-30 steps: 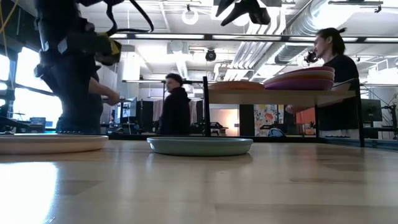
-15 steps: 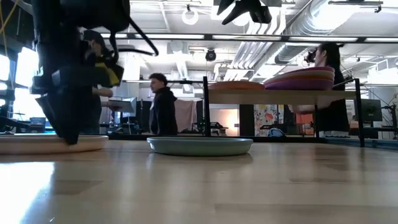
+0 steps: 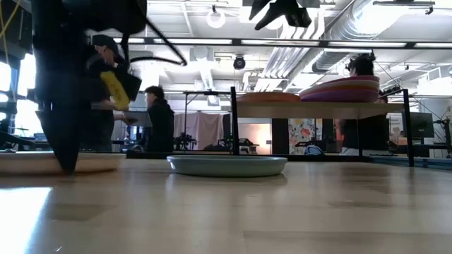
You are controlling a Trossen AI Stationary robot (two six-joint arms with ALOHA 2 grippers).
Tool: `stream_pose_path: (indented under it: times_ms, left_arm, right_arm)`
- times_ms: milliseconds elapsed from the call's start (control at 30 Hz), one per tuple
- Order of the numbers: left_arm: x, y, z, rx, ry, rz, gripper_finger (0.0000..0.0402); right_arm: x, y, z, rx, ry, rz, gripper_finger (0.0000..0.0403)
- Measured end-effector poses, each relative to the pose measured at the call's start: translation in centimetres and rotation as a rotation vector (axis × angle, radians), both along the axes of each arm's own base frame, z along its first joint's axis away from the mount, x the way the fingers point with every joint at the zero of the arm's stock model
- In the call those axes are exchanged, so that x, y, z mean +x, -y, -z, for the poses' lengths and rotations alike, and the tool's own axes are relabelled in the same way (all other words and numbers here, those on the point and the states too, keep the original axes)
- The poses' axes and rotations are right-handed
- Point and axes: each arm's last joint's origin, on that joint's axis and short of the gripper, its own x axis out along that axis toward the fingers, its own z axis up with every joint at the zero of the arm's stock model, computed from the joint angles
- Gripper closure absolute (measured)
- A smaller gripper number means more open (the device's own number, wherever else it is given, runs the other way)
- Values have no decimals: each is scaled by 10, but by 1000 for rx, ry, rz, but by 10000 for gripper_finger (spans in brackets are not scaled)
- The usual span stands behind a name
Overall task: Place and stack plates onto a shelf
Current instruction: Stack the gray plate on the brown plate on the shelf
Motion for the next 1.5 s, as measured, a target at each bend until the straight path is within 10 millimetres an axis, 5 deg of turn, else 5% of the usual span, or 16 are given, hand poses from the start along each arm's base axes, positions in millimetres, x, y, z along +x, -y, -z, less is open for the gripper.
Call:
stream_pose_path:
  times_ms: [100,567,1100,1500]
  left_arm:
    - [4,3,-5,2,12,73,394]
    - [10,3,-39,138,-107,427,400]
    - [16,-12,-103,688,-386,907,400]
    - [32,-47,-120,935,-598,1063,400]
  right_arm:
    - [0,0,0,-5,-3,4,318]
    - [0,5,0,-135,-21,39,318]
    - [4,36,-9,-294,76,212,253]
    - [6,63,-18,-338,176,177,252]
